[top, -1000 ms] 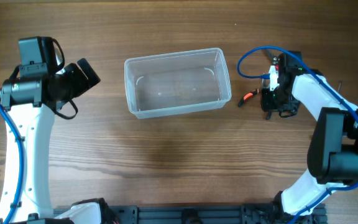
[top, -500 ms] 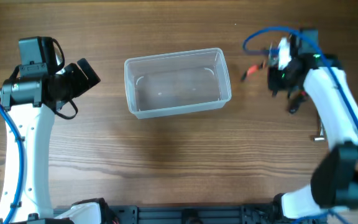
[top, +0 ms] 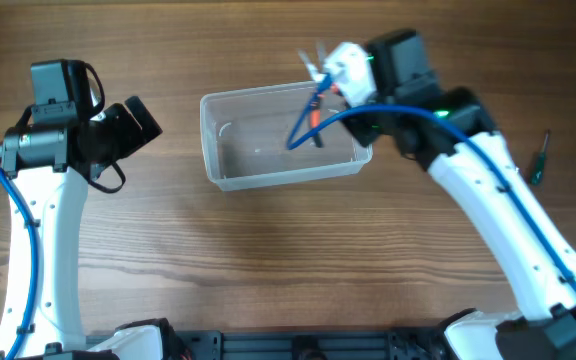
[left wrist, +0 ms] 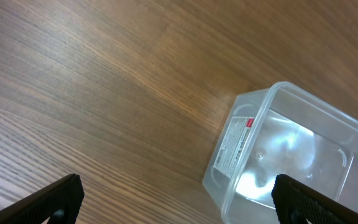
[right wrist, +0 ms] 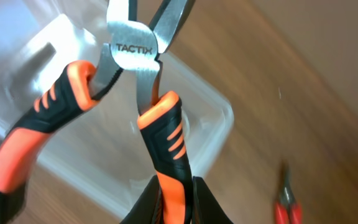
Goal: Pack container
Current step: 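Lift the pliers with the right gripper and carry them over the container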
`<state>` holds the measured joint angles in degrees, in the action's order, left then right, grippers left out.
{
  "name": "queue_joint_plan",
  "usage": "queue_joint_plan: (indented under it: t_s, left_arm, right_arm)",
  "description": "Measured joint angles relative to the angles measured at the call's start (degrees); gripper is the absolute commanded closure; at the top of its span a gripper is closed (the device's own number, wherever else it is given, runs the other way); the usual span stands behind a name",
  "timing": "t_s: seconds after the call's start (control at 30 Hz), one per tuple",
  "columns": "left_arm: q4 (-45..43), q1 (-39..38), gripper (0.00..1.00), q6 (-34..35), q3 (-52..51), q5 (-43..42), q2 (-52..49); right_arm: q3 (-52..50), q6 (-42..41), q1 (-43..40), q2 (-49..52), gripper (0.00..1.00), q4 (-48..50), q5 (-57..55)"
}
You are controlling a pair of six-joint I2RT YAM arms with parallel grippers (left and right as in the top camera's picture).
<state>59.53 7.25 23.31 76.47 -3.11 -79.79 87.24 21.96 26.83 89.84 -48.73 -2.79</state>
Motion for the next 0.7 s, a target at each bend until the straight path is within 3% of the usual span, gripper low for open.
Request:
queue_joint_plan:
  t_s: [0.2, 0.37, 0.7]
  left_arm:
    - [0.98, 0.0, 0.0, 0.0, 0.0, 0.0, 0.0]
    - [1.11, 0.0, 0.0, 0.0, 0.0, 0.0, 0.0]
    - [1.62, 0.0, 0.0, 0.0, 0.0, 0.0, -0.02]
  right_arm:
    - [0.0, -4.13, 1.2, 5.14, 0.96, 4.66, 1.9]
    - [0.0, -1.68, 1.11, 11.1, 0.96, 4.48, 2.8]
    - [0.0, 21.44, 1.09, 15.06, 0.95, 2.91, 6.88]
